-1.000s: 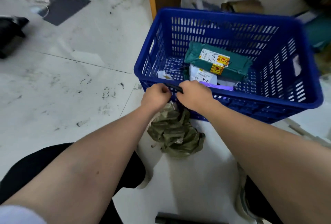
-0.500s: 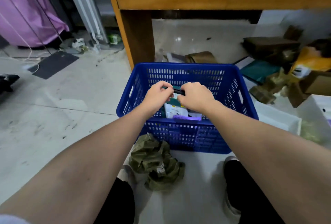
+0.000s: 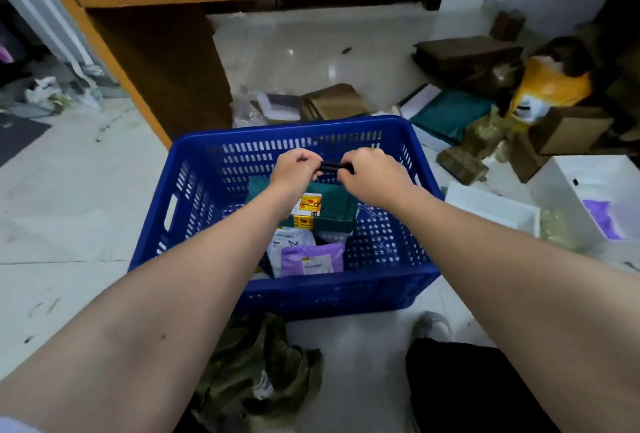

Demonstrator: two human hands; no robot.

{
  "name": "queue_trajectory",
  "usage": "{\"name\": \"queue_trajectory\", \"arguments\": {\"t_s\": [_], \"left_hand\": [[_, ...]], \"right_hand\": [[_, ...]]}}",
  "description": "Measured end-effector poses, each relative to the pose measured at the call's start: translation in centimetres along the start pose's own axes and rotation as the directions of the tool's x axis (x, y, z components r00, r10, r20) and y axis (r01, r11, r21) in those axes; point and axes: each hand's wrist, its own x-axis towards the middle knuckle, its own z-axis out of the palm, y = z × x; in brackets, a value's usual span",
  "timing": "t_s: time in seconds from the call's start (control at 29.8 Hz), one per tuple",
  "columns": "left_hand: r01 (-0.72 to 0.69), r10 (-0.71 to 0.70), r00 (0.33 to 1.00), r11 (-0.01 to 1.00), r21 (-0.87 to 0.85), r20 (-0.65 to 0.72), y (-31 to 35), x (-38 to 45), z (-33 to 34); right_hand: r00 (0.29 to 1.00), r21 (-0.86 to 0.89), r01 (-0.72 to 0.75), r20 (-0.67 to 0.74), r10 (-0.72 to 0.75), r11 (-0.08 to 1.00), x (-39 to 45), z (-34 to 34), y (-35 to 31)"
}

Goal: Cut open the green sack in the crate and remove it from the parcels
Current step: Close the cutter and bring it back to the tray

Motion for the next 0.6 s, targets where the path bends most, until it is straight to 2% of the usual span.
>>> {"name": "queue_trajectory", "arguments": {"t_s": [0.17,0.34,0.6], "left_hand": [[-0.054,0.049,0.994,0.998,0.043,0.102,2.4,3.9,6.6],[-0.099,0.079,0.982,0.989,0.107,0.173,5.4,7.0,15.7],[-0.011,-0.037,0.955,0.987,0.163,0.294,5.0,9.6,30.0]], "right_hand": [[0.992,0.094,-0.121,-0.025,0.124,0.988,2.3,-2.1,7.4],[0.964,0.091,-0.244,-0.087,0.251,0.966,2.5,-4.2,15.8],[0.878,0.108,-0.454,-0.112,0.465,0.884,0.9,-3.6,27.6]]}}
